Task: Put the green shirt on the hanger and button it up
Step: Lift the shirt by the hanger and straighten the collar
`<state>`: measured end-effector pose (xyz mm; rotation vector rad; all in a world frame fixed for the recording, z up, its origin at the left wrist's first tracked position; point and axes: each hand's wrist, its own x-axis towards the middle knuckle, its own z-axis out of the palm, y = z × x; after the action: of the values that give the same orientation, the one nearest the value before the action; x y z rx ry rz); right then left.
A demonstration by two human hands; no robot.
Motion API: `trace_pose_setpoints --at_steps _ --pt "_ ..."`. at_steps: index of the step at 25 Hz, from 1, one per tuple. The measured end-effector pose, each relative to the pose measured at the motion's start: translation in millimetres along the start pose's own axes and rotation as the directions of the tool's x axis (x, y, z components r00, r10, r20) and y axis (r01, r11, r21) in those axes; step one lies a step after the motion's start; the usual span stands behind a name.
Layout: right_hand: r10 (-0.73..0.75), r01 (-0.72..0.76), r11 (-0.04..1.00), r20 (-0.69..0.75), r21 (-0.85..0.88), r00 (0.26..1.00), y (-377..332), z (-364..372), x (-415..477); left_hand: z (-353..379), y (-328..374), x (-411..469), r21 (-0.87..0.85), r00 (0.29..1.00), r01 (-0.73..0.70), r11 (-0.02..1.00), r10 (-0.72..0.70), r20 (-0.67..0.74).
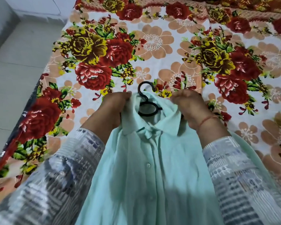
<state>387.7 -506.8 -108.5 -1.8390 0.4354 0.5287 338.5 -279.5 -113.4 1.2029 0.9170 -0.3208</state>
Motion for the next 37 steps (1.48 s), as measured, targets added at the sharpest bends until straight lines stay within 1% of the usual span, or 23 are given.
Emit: trace_pose_setpoints --at_steps 1,2,3,4,5,6,7,8,9,10,11,12,13,15,16,18,21,23,25,27,29,33,37 --pt "-0.038 0.027 0.988 -0.067 -0.154 0.997 1 1 -5 -4 -8 -1 0.117 0.995 -0.072 0.991 0.08 -0.066" --pt "-0.056 0.038 0.985 -0.103 -0.169 0.993 6 2 -6 -7 -15 -2 0.216 0.981 -0.134 0.967 0.161 -0.111" --pt "0.004 -0.004 1.0 -0.073 -0.001 0.997 7 3 -6 -10 -21 -3 0.311 0.962 -0.186 0.932 0.237 -0.136" --pt "0.061 -0.056 0.965 -0.009 0.256 0.998 9 5 -5 -14 -24 -5 0.396 0.937 -0.226 0.89 0.309 -0.16" --pt "0.111 -0.127 0.864 0.062 0.488 0.992 10 8 -5 -15 -24 -8 0.488 0.907 -0.26 0.833 0.384 -0.173" --pt "0.128 -0.139 0.794 0.061 0.591 0.99 11 11 -1 -16 -21 -11 0.595 0.866 -0.291 0.749 0.47 -0.168" --pt "0.111 -0.076 0.819 -0.026 0.569 0.994 12 13 3 -14 -17 -11 0.688 0.82 -0.314 0.655 0.552 -0.152" --pt "0.022 0.047 0.915 -0.165 0.401 0.986 12 14 5 -10 -11 -10 0.74 0.776 -0.34 0.58 0.617 -0.128" --pt "-0.136 0.172 0.981 -0.304 0.094 0.943 11 13 2 -7 -4 -5 0.756 0.752 -0.366 0.542 0.651 -0.103" --pt "-0.326 0.271 0.944 -0.39 -0.191 0.861 13 10 -1 -2 4 0 0.755 0.75 -0.386 0.529 0.657 -0.077" --pt "-0.498 0.351 0.852 -0.393 -0.39 0.773 13 7 -6 5 12 5 0.759 0.769 -0.388 0.523 0.637 -0.046" --pt "-0.605 0.407 0.765 -0.34 -0.499 0.72 13 6 -9 13 17 10 0.765 0.805 -0.371 0.526 0.593 -0.017" --pt "-0.651 0.452 0.712 -0.266 -0.537 0.711 12 6 -10 23 20 14 0.767 0.849 -0.346 0.541 0.528 0.011" --pt "-0.634 0.477 0.633 -0.054 -0.609 0.772 10 11 -12 40 22 22 0.771 0.907 -0.315 0.553 0.416 0.072" --pt "-0.575 0.456 0.599 0.044 -0.658 0.817 9 16 -14 46 23 24 0.765 0.917 -0.313 0.563 0.388 0.09" --pt "-0.51 0.407 0.56 0.087 -0.722 0.856 8 27 -19 50 26 22 0.697 0.914 -0.349 0.626 0.39 0.107" --pt "-0.623 0.369 0.54 -0.064 -0.756 0.78 -2 21 -29 37 36 0 0.503 0.835 -0.531 0.682 0.523 0.171" --pt "-0.647 0.346 0.572 -0.15 -0.744 0.748 -13 2 -36 24 48 -27 0.364 0.781 -0.623 0.692 0.571 0.252" --pt "-0.685 0.452 0.587 -0.115 -0.672 0.719 -26 -16 -47 15 62 -55 0.28 0.756 -0.652 0.705 0.574 0.315" --pt "-0.715 0.597 0.591 -0.009 -0.542 0.699 -44 -23 -63 15 75 -79 0.208 0.752 -0.645 0.735 0.562 0.344" --pt "-0.689 0.65 0.618 0.094 -0.442 0.719 -64 -24 -92 19 91 -105 0.149 0.72 -0.669 0.728 0.586 0.371" --pt "-0.76 0.714 0.599 0.025 -0.362 0.65 -106 -52 -156 24 132 -170 0.052 0.604 -0.749 0.66 0.648 0.464" --pt "-0.683 0.671 0.624 0.139 -0.401 0.717 -166 -102 -226 29 175 -250 0.016 0.525 -0.783 0.622 0.646 0.554"
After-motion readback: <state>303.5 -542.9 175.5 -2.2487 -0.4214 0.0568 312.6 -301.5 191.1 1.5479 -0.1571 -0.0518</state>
